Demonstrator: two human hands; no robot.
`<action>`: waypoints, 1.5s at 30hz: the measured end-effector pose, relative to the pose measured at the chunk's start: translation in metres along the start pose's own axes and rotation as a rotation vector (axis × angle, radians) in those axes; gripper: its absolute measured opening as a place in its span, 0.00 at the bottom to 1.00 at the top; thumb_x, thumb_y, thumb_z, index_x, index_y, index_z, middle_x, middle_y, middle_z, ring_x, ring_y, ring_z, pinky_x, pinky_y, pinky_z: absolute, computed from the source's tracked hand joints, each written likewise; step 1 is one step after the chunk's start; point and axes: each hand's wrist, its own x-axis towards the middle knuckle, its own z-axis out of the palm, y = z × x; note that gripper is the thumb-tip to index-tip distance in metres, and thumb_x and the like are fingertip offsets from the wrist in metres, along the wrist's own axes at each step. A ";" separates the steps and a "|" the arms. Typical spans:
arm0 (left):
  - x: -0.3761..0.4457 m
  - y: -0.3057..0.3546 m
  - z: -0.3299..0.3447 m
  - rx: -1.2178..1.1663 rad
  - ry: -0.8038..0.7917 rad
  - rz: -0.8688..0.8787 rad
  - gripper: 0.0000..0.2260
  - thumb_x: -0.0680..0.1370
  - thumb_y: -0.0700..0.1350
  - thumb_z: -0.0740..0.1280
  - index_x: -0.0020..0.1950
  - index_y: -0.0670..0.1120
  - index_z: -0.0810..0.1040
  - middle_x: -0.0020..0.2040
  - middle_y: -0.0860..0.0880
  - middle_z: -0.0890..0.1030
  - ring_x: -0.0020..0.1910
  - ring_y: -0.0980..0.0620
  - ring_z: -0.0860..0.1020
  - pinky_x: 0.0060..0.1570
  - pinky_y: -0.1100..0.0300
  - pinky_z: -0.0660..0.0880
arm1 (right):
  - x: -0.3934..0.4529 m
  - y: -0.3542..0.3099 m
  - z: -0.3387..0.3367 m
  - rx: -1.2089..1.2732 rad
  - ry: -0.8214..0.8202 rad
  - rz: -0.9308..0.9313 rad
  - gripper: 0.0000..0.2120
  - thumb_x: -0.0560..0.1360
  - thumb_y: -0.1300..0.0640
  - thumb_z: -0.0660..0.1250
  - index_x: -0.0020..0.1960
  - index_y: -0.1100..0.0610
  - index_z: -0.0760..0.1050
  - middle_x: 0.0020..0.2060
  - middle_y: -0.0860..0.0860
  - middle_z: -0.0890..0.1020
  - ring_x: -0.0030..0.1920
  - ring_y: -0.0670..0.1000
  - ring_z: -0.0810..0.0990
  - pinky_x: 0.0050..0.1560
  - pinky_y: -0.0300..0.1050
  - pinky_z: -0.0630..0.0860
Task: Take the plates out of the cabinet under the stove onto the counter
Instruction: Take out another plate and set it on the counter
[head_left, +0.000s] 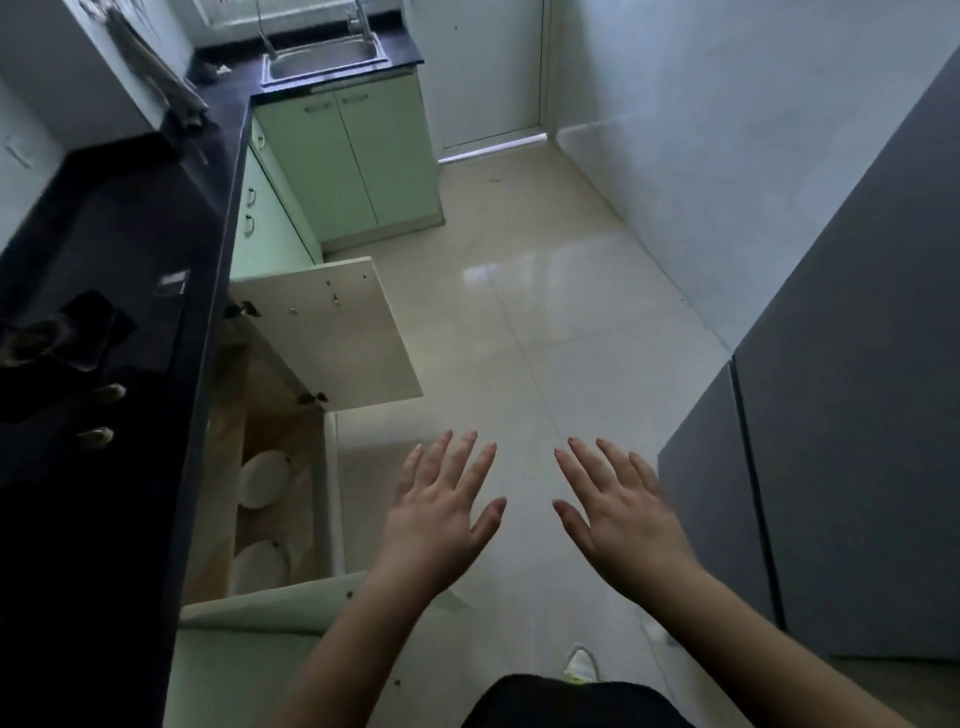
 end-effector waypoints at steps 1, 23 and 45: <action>0.010 0.007 -0.002 0.008 0.010 -0.010 0.29 0.81 0.64 0.43 0.80 0.59 0.40 0.81 0.55 0.43 0.78 0.53 0.35 0.72 0.54 0.29 | 0.006 0.011 -0.003 0.000 0.004 0.016 0.31 0.79 0.37 0.36 0.79 0.46 0.43 0.79 0.46 0.48 0.79 0.52 0.44 0.75 0.53 0.40; 0.178 -0.073 -0.004 -0.103 0.011 -0.257 0.28 0.81 0.62 0.46 0.80 0.56 0.45 0.82 0.52 0.47 0.79 0.51 0.40 0.75 0.52 0.36 | 0.225 0.038 -0.038 -0.053 -0.061 -0.170 0.31 0.79 0.37 0.40 0.79 0.46 0.41 0.79 0.45 0.47 0.78 0.50 0.42 0.75 0.51 0.38; 0.343 -0.107 -0.014 -0.148 -0.092 -0.610 0.28 0.82 0.62 0.45 0.81 0.56 0.45 0.82 0.54 0.45 0.79 0.53 0.40 0.75 0.52 0.38 | 0.467 0.085 -0.079 0.031 -0.080 -0.537 0.27 0.81 0.43 0.48 0.79 0.46 0.49 0.78 0.45 0.57 0.78 0.51 0.52 0.75 0.48 0.43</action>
